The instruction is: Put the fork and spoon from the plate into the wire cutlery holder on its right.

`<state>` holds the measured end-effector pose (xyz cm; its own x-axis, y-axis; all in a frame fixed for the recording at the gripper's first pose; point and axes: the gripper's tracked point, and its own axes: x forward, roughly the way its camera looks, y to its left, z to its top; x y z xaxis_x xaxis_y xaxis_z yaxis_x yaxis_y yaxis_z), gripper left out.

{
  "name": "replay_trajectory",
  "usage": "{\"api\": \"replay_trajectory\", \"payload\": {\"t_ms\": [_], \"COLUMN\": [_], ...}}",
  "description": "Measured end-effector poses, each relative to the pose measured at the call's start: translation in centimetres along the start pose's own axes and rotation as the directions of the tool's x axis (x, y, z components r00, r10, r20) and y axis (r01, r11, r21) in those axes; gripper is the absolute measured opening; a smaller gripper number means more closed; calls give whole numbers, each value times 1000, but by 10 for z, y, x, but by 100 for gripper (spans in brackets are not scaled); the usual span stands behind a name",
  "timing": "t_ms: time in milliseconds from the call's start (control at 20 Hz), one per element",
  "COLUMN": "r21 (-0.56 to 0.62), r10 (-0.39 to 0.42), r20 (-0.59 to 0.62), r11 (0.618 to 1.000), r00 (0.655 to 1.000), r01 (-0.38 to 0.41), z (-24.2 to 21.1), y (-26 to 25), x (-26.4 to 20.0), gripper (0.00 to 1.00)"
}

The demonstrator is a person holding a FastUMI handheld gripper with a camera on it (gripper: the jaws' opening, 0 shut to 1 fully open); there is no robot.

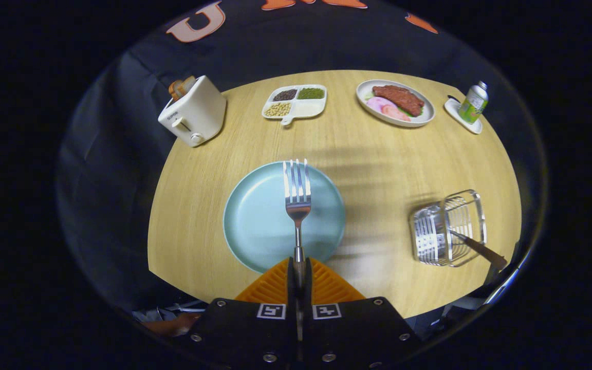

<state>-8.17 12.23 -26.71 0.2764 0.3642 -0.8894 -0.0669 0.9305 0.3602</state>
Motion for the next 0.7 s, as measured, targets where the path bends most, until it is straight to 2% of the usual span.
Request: {"api": "replay_trajectory", "payload": {"t_ms": [250, 700], "r21": [13, -13], "r10": [-96, -120], "r20": [7, -104], "r11": [995, 993], "r00": [995, 987], "r01": [96, 119], "z": [-10, -38], "y": [-69, -141], "x": [-32, -37], "gripper": [5, 5]}}
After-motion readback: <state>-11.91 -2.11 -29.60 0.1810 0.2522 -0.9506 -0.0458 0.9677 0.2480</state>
